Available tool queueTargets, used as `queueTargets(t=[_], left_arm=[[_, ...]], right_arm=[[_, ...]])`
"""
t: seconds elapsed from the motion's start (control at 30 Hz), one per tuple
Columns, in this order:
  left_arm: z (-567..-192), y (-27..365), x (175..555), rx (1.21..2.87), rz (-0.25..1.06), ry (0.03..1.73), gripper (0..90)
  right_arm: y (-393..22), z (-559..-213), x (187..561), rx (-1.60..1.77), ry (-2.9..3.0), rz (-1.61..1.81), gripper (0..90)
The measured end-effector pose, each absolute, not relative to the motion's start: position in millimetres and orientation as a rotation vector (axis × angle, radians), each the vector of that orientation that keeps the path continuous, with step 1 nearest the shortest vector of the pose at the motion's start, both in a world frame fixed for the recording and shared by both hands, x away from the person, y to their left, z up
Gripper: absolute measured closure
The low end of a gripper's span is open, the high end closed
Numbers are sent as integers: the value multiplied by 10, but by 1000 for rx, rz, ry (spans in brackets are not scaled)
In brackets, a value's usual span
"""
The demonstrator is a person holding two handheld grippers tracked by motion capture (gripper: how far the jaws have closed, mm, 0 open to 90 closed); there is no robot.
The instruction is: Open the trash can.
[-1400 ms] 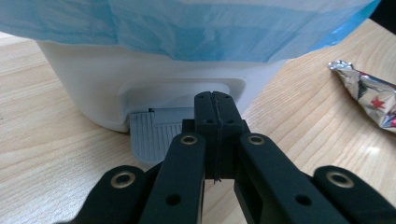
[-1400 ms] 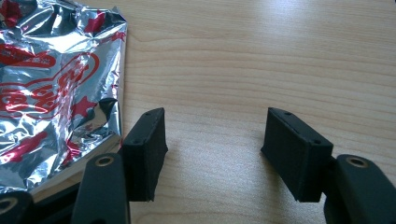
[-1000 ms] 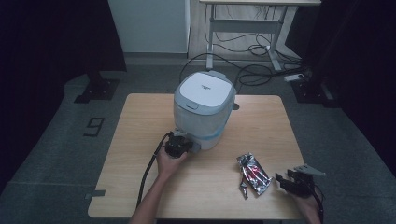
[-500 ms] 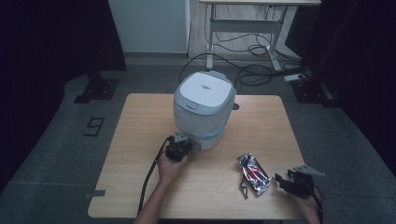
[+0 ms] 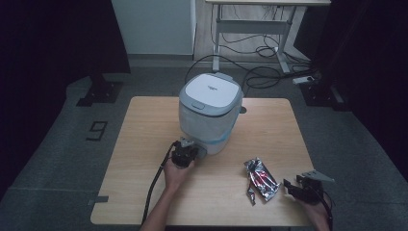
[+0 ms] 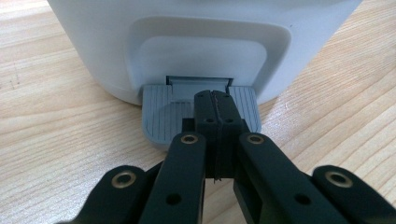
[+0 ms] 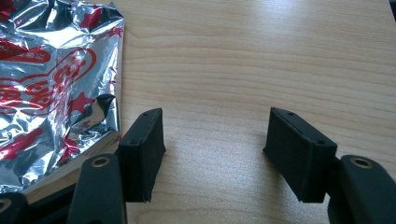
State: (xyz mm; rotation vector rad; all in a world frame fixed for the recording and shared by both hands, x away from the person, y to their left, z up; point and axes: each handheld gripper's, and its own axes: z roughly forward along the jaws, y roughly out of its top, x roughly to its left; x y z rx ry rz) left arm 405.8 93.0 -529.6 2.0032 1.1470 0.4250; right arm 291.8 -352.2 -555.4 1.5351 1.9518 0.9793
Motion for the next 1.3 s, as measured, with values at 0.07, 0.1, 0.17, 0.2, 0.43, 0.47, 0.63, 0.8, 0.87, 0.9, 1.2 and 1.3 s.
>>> queueTargets(t=[0.07,0.1,0.17,0.2,0.43,0.47,0.63,0.8,0.87,0.9,1.2,1.3], left_arm=[[-5309,925,4052,2004,435,1144,900],[-5320,927,4050,2007,436,1143,900],[-5338,929,4051,1999,431,1147,900],[-5349,931,4053,2002,429,1149,900],[-5396,946,4054,2024,415,1146,900],[-5395,947,4053,2025,415,1145,900],[-5399,954,4055,2017,406,1149,900],[-5399,961,4057,2017,403,1147,900],[-5399,965,4060,2016,398,1147,900],[-5399,966,4061,2016,397,1148,900],[-5398,969,4064,2016,392,1147,900],[-5392,959,4065,2024,398,1146,900]], right_arm=[[-3522,-5554,2918,1535,1952,980,365],[-3522,-5554,2918,1535,1952,979,365],[-3521,-5554,2918,1533,1952,977,365],[-3520,-5554,2918,1533,1953,977,365],[-3519,-5554,2919,1532,1953,975,364],[-3519,-5554,2919,1533,1952,976,364],[-3516,-5554,2920,1531,1953,972,362],[-3517,-5554,2921,1532,1953,973,362],[-3517,-5554,2921,1532,1953,974,362],[-3517,-5554,2921,1532,1953,974,362],[-3505,-5554,2919,1528,1953,963,359],[-3501,-5553,2917,1526,1953,959,358]])
